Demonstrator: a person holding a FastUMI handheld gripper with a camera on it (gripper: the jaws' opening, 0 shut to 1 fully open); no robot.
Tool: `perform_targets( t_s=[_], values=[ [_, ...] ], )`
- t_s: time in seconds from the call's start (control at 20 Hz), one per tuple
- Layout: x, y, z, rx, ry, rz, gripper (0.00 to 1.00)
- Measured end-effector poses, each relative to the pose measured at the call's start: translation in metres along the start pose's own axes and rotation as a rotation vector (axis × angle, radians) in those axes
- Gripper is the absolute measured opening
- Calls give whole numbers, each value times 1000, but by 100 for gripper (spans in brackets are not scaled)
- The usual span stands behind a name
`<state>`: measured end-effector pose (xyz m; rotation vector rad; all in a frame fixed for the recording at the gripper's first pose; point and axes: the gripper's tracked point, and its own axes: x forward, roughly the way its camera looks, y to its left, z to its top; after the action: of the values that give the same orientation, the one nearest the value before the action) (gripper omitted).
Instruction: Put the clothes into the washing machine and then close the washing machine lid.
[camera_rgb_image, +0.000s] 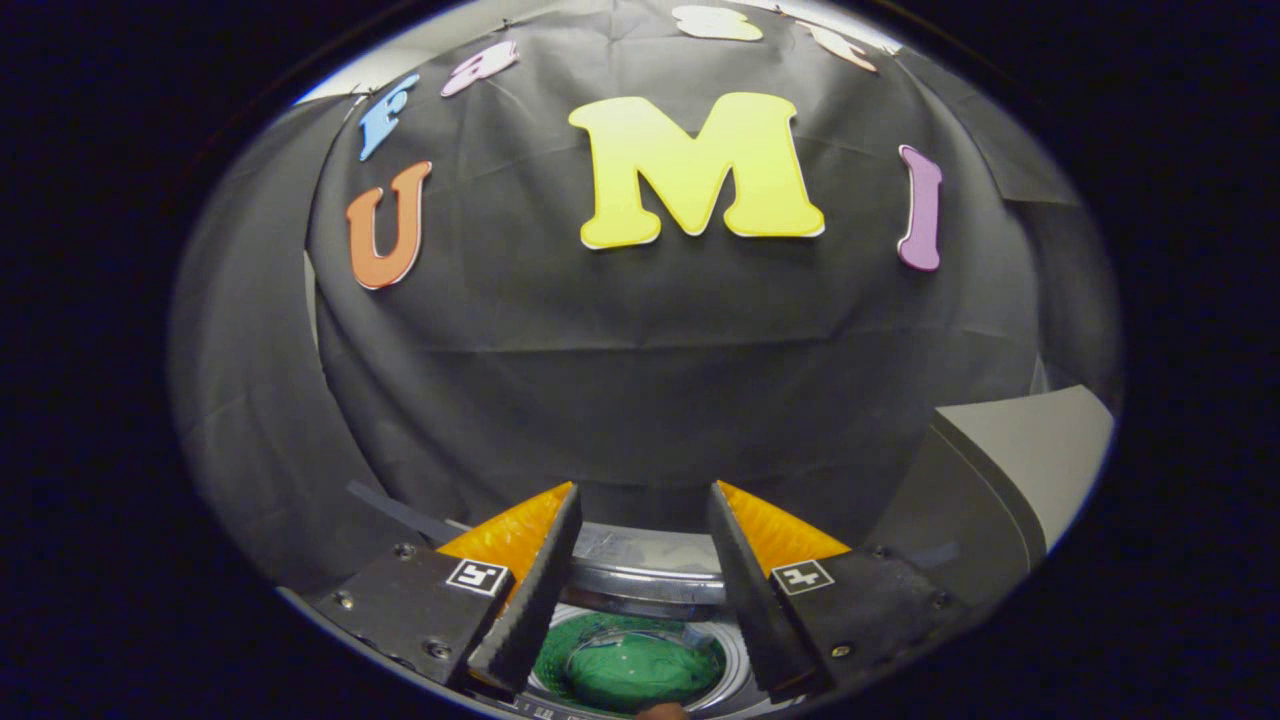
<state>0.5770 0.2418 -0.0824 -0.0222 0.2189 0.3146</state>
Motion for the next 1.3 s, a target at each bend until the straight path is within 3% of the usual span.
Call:
perform_targets(
  t_s=[0.25,0.45,0.65,0.85,1.05,1.3],
  values=[
    [-39,4,-61,-49,45,11,83],
    [-70,9,-77,-67,41,50,83],
    [-109,14,-54,-64,-15,70,83],
    [-176,10,-23,-87,-95,80,83],
    [-259,-16,-2,-62,-133,8,84],
    [-373,-54,19,19,-178,-81,93]
  ],
)
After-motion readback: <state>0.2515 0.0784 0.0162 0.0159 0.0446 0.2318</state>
